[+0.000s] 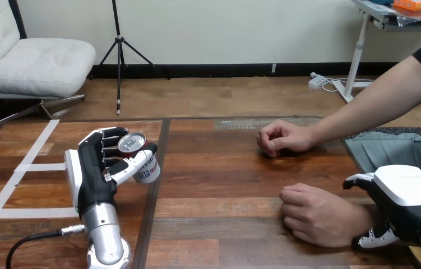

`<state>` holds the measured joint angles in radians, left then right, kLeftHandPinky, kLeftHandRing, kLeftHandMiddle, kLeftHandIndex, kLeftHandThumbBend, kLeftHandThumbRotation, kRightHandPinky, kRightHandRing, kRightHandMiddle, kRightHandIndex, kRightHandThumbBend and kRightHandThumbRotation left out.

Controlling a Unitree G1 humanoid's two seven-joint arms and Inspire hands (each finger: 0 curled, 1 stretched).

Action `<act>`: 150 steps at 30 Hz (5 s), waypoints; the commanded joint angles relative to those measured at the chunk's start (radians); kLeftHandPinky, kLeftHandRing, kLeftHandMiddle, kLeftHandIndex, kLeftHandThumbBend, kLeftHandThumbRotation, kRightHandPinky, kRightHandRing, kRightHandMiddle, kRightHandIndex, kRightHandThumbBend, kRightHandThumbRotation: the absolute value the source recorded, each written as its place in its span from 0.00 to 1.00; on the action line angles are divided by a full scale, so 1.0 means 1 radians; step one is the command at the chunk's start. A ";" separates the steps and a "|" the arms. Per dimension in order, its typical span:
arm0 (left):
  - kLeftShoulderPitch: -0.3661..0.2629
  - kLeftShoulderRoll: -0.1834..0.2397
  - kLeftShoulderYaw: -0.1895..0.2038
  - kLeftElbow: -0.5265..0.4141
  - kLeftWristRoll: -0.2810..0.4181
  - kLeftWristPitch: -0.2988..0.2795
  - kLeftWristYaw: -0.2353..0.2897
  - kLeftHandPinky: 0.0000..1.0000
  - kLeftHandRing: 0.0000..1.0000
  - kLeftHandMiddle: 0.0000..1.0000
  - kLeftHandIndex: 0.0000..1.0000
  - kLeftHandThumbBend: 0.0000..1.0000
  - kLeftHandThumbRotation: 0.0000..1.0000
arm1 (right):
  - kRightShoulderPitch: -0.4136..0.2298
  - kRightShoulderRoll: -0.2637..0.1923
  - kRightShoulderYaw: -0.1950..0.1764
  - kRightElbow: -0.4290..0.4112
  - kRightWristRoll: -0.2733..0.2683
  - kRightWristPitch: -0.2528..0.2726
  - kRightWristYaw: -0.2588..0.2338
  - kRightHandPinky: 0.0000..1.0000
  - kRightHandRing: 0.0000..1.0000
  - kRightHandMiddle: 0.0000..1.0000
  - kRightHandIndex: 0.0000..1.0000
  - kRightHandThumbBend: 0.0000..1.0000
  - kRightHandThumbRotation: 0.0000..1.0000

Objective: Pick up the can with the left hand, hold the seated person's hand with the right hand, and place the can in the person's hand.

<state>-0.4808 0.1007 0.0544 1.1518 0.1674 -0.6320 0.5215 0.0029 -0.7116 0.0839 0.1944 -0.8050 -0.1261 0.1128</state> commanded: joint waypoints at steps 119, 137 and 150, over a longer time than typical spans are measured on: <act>-0.086 0.012 0.001 -0.055 0.007 -0.011 -0.004 0.44 0.51 0.54 0.54 0.65 0.00 | 0.100 -0.093 0.026 -0.003 0.075 0.076 0.120 0.73 0.80 0.83 0.82 0.77 0.14; -0.084 0.011 0.008 -0.054 -0.003 -0.018 -0.016 0.44 0.51 0.54 0.53 0.65 0.00 | 0.083 -0.081 0.034 0.045 0.086 0.039 0.031 0.51 0.66 0.74 0.76 0.75 0.07; -0.083 0.013 0.003 -0.055 0.003 -0.021 -0.014 0.44 0.51 0.54 0.53 0.64 0.00 | 0.072 -0.053 0.028 0.073 0.133 0.029 -0.008 0.45 0.63 0.71 0.72 0.73 0.03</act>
<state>-0.4810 0.1015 0.0563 1.1502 0.1654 -0.6312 0.5032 0.0637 -0.7904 0.1057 0.1852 -0.6984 -0.1101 0.1050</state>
